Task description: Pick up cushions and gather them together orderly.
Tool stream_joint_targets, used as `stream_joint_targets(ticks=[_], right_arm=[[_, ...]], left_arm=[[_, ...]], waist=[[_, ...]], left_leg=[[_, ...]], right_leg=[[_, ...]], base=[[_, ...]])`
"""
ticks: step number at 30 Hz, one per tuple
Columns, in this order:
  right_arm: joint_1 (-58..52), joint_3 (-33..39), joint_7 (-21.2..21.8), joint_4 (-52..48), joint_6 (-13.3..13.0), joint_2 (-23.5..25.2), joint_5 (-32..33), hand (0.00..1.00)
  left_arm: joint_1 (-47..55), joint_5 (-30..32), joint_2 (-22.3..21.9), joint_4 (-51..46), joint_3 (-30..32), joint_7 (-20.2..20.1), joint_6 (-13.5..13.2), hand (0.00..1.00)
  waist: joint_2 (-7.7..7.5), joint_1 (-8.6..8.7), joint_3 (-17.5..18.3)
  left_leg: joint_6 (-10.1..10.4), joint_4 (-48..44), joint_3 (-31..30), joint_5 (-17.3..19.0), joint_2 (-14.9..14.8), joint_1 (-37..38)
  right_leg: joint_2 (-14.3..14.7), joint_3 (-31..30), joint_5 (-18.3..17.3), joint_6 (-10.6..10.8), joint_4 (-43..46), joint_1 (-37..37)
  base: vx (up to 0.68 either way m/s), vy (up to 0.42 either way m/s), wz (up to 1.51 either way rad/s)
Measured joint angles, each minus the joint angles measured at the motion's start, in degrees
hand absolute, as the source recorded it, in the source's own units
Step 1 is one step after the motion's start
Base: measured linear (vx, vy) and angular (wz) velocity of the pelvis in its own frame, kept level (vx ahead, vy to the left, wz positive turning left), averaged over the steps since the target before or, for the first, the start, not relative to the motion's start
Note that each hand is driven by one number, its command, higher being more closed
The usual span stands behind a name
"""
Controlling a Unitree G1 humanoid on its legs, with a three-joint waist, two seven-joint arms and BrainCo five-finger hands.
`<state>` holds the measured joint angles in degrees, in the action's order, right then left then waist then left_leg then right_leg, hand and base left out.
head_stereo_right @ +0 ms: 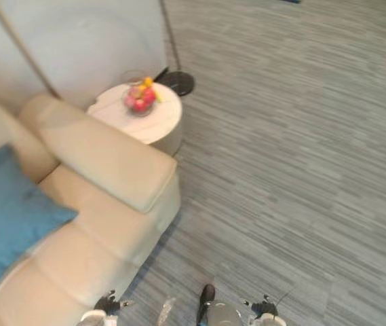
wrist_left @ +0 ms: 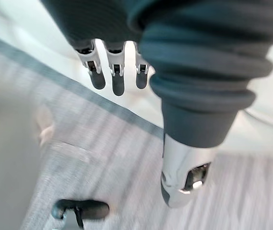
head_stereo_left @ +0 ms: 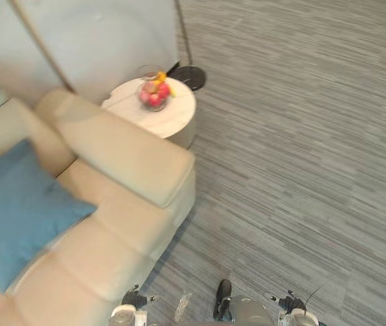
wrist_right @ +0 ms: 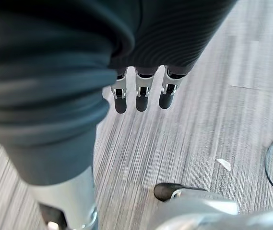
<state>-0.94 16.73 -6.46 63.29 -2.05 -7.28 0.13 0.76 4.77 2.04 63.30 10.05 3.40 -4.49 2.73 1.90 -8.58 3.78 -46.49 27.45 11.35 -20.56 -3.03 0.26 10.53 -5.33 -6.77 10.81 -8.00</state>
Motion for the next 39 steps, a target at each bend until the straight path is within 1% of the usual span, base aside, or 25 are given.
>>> stream_joint_targets(ticks=[2,4,6,7,8,9,10,13,16,18,21,22,23,25,27,29,31,32,33,34,35,36,37,38,39], right_arm=[[-0.2,0.0,-0.1,0.3,0.0,0.4,0.0,0.00],[-0.8,0.3,-0.2,-0.8,0.1,1.5,0.1,0.00],[-1.4,0.7,-0.4,-2.3,0.0,1.6,0.1,0.00],[-1.4,1.0,-0.4,-3.1,0.0,1.8,0.1,0.00],[-1.5,1.1,-0.5,-3.4,0.0,1.9,0.1,0.00],[-1.5,1.4,-0.5,-3.6,-0.1,2.0,0.3,0.00],[-1.7,1.9,-0.6,-4.0,-0.2,2.9,0.4,0.00],[-3.2,3.5,-0.8,-3.8,-0.2,4.7,0.6,0.00],[-2.8,3.4,-0.6,-3.7,-0.2,5.4,0.6,0.00],[-2.1,3.3,-0.4,-3.6,-0.2,5.7,0.6,0.00],[-0.9,2.6,-0.3,-3.6,-0.2,5.2,0.5,0.00],[-0.3,1.8,-0.3,-3.4,-0.2,4.9,0.5,0.00],[0.3,0.4,-0.3,-3.3,-0.3,4.8,0.6,0.00],[0.3,0.2,-0.3,-3.3,-0.3,4.9,1.0,0.00],[0.5,0.2,-0.3,-3.3,-0.7,4.4,1.1,0.00],[0.8,-0.2,-0.4,-3.0,-0.7,3.2,1.1,0.00],[2.0,-1.5,-0.4,-1.6,-0.7,1.8,1.0,0.00],[2.1,-1.5,-0.4,-1.6,-0.6,1.9,1.0,0.00],[1.8,-1.5,-0.4,-1.6,-0.6,1.5,1.1,0.00],[1.3,-1.2,-0.4,-1.3,-0.6,0.6,1.0,0.00],[1.3,-1.4,-0.4,-1.3,-0.5,0.2,1.0,0.00],[1.1,-1.8,-0.4,-1.3,-0.5,0.2,1.0,0.00],[1.1,-1.8,-0.4,-1.2,-0.5,0.2,1.0,0.00],[0.9,-1.8,-0.4,-1.0,-0.5,0.0,1.2,0.00],[0.4,-1.9,-0.6,-0.8,-0.6,-0.3,2.2,0.00]], left_arm=[[0.0,-0.8,-0.1,-0.7,0.0,0.1,-0.1,0.00],[0.0,-1.6,-0.2,-1.7,0.0,0.1,-0.2,0.00],[0.1,-2.0,-0.5,-2.1,0.1,0.2,-0.2,0.00],[0.1,-2.7,-0.6,-2.0,0.1,0.2,-0.2,0.00],[0.2,-2.8,-0.9,-1.8,0.1,0.2,-0.2,0.00],[0.5,-2.8,-1.2,-1.9,0.1,0.2,-0.2,0.00],[0.4,-2.9,-0.7,-1.8,0.1,0.2,-0.1,0.00],[0.3,-2.8,0.0,-1.7,0.1,0.1,-0.1,0.00],[0.2,-2.6,0.0,-1.1,0.1,0.1,-0.1,0.00],[-0.1,-2.5,0.0,-0.6,0.1,-0.1,0.0,0.00],[0.0,-2.6,-0.4,-0.4,0.1,-0.1,0.3,0.00],[0.0,-2.5,-0.3,-0.1,0.1,-0.1,0.3,0.00],[-0.6,-2.5,0.2,-0.1,-0.5,-0.1,0.2,0.00],[-1.1,-2.5,0.9,-0.1,-1.6,-0.1,0.3,0.00],[-1.3,-2.1,1.6,-0.1,-2.3,-0.1,0.4,0.00],[-1.1,-1.9,1.2,0.2,-2.5,-0.2,0.3,0.00],[-0.7,-1.5,1.2,0.9,-2.2,-0.1,0.4,0.00],[-0.4,-1.5,1.2,0.8,-2.1,-0.1,0.3,0.00],[-0.6,-1.5,1.5,0.8,-2.3,-0.1,0.4,0.00],[-0.9,-1.4,1.4,0.9,-2.1,-0.1,0.5,0.00],[-0.5,-1.4,1.6,1.0,-2.0,-0.2,0.7,0.00],[-0.3,-1.6,1.5,0.7,-1.7,-0.1,0.9,0.00],[-0.2,-1.5,1.3,0.4,-1.2,-0.1,1.0,0.00],[-0.2,-1.5,1.0,0.4,-0.9,-0.1,1.1,0.00],[-0.3,-1.5,0.5,0.2,-0.8,-0.1,1.0,0.00]], waist=[[-0.11,-1.41,-0.3],[-0.53,-1.79,-0.6],[-0.47,-2.09,-0.6],[-0.06,-2.19,-0.3],[0.61,-2.24,0.0],[1.41,-2.36,0.1],[-0.01,-2.18,0.3],[-2.47,-2.32,1.6],[-2.93,-2.47,2.1],[-2.41,-2.61,1.8],[-0.81,-3.06,0.8],[-0.56,-3.40,0.5],[-0.81,-3.53,0.0],[-1.69,-3.32,-0.6],[-1.28,-2.38,-0.9],[-0.29,-2.48,-1.3],[0.95,-2.48,-1.3],[0.90,-2.38,-1.3],[-1.04,-1.80,-0.7],[0.21,-1.60,-1.2],[0.83,-1.92,-1.3],[0.73,-2.26,-0.9],[1.20,-2.28,-0.7],[1.79,-2.16,-0.7],[1.99,-1.96,-0.7]], left_leg=[[1.0,1.1,-5.6,3.1,3.8,-2.7],[1.3,13.2,-12.1,4.0,9.9,-5.1],[1.7,21.1,-15.9,3.5,12.5,-5.6],[1.4,27.4,-20.3,1.6,14.0,-5.7],[1.0,30.4,-22.2,-0.1,14.1,-5.4],[1.1,32.2,-23.3,-4.7,13.5,-4.4],[1.0,33.8,-21.4,-4.6,14.2,-2.4],[-0.1,38.5,-18.1,-5.2,16.2,1.4],[-0.1,40.5,-14.9,-5.2,17.1,3.8],[-0.2,40.5,-12.0,-5.1,17.1,4.7],[-1.2,39.9,-6.3,-4.1,15.7,6.4],[-1.6,39.3,-4.3,-3.9,14.8,6.3],[-1.7,39.3,-2.2,-3.8,14.0,6.4],[-0.8,39.2,-0.5,-3.2,14.4,7.2],[0.2,38.9,0.3,-2.5,13.0,7.9],[0.9,38.1,0.9,-2.0,11.1,9.5],[1.1,38.0,4.3,-2.0,8.4,11.4],[1.2,37.8,5.5,-2.0,8.6,11.5],[3.7,37.9,7.6,-0.4,9.7,12.5],[7.4,37.3,9.4,1.9,7.6,14.1],[8.3,34.4,9.7,2.5,5.9,13.8],[8.2,29.2,9.4,2.5,3.7,12.0],[7.3,20.0,7.4,1.9,-0.1,9.0],[5.3,13.2,5.4,1.1,-2.6,6.4],[0.3,2.9,1.7,1.6,-5.0,2.7]], right_leg=[[0.8,-4.5,-0.1,0.0,-0.3,1.5],[1.0,-10.4,-1.0,1.1,-0.3,4.0],[1.2,-12.7,-1.8,2.4,-0.2,4.1],[1.8,-14.2,-1.9,3.1,-0.3,4.0],[2.6,-14.7,-2.0,3.8,-0.4,4.0],[3.5,-15.5,-2.5,4.7,0.1,4.1],[2.4,-16.2,-2.7,6.4,-0.2,5.0],[0.3,-18.0,-3.1,7.2,-0.6,5.6],[-0.3,-20.4,-2.8,8.2,-2.1,6.4],[-0.1,-22.6,-2.3,9.0,-1.9,5.9],[1.9,-24.0,-1.5,10.3,2.2,2.5],[2.1,-21.2,-0.6,11.4,3.1,0.7],[-1.4,-7.1,-2.1,8.9,3.5,-1.2],[-5.8,2.9,-2.7,7.4,3.8,-1.4],[-4.8,4.9,-2.3,6.8,4.2,-1.7],[-2.6,4.2,-1.9,6.9,5.2,-1.3],[-1.4,7.8,-1.9,9.9,7.0,-3.1],[-4.1,13.6,-6.1,6.7,9.8,-3.4],[-9.8,20.5,-10.8,4.8,14.6,-4.1],[-8.2,20.8,-12.0,4.3,16.4,-4.1],[-5.8,18.7,-12.0,4.2,15.4,-3.9],[-4.0,17.4,-11.8,3.9,13.8,-3.4],[-1.7,15.8,-10.7,2.0,11.8,-2.3],[0.1,14.7,-10.3,1.1,10.0,-1.1],[2.3,13.0,-9.6,-0.5,7.5,0.9]], base=[[0.13,0.071,-1.49],[0.14,0.108,-1.37],[0.13,0.162,-1.05],[0.18,0.239,-1.09],[0.17,0.226,-1.05],[0.23,0.226,-0.80],[0.23,0.209,-0.66],[0.24,0.162,-0.39],[0.19,0.106,-0.50],[0.13,0.043,-0.74],[0.07,0.002,-1.24],[0.03,-0.068,-1.61],[0.02,-0.080,-1.28],[0.04,-0.098,-0.80],[0.08,-0.207,-0.59],[0.08,-0.214,-0.82],[-0.03,-0.167,-0.97],[-0.02,-0.135,-0.58],[0.06,-0.152,-0.56],[0.09,-0.156,-0.63],[0.14,-0.226,-0.82],[0.19,-0.295,-0.94],[0.21,-0.311,-0.95],[0.28,-0.347,-0.94],[0.24,-0.236,-0.89]])
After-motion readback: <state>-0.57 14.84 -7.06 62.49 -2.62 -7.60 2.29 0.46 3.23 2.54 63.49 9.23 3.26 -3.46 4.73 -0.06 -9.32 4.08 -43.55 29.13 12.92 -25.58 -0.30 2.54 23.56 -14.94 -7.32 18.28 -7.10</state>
